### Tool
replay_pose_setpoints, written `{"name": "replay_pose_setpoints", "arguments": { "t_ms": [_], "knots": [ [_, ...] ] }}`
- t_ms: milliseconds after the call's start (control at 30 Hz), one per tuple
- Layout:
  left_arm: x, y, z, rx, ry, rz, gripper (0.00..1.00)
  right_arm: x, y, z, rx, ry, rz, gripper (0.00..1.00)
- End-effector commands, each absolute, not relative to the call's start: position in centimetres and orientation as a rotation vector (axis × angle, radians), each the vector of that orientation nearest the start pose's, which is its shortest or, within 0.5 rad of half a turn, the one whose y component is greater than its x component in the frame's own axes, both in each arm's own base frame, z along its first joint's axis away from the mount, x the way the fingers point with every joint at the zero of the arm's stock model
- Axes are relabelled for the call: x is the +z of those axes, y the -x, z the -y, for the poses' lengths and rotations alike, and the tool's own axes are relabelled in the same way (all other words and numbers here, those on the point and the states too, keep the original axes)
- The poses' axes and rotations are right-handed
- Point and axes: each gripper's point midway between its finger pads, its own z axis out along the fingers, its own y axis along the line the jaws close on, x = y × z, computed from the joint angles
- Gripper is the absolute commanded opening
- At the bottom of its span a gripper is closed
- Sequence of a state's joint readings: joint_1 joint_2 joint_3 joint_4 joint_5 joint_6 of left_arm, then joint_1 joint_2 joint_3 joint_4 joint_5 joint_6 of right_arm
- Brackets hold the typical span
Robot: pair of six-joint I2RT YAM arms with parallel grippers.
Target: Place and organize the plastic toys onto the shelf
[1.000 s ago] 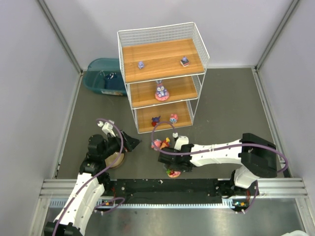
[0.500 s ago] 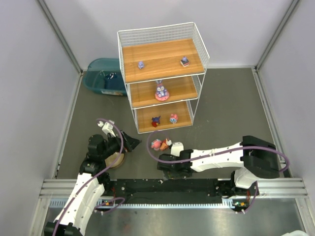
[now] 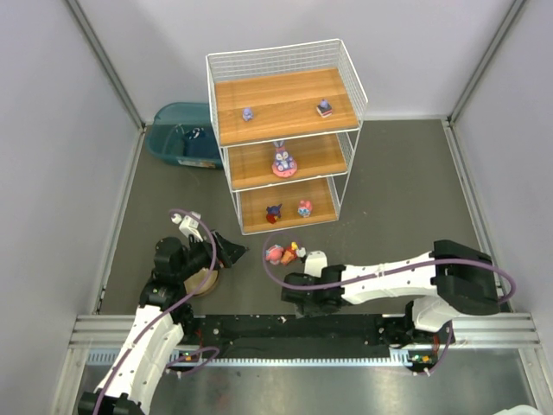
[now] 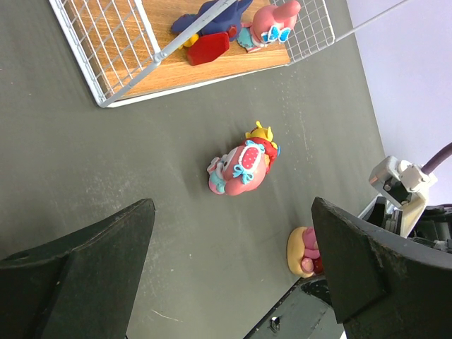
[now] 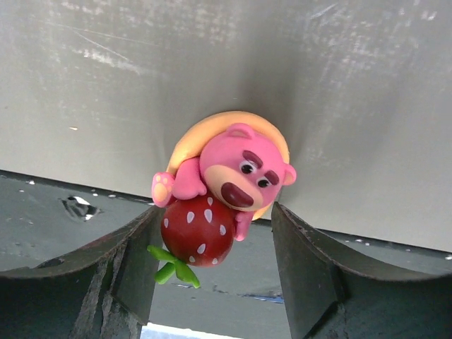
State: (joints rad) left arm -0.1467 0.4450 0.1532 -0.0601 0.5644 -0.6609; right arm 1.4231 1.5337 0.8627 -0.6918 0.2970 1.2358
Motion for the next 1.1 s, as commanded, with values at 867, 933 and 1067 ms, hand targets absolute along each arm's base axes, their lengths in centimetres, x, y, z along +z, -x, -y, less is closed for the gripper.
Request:
{"name": "replay_pose_setpoints", "arguments": {
  "t_ms": [867,933,1067],
  "knots": [
    [9.4,-19.2,14.7,-1.083,0.143,-2.067,0.99,6.5,-9.4,-29.8,0.417,0.758,-2.308,0.87],
    [9.5,-19.2,14.7,-1.085,0.139,-2.062,0.99,7.0,-9.7,-30.0,0.423,0.684,-2.313,0.9],
    [9.4,-19.2,14.7,-1.084,0.14,-2.067,0.99,7.1,-10.4,-30.3,0.412,0.499,-2.341,0.89]
  ]
}}
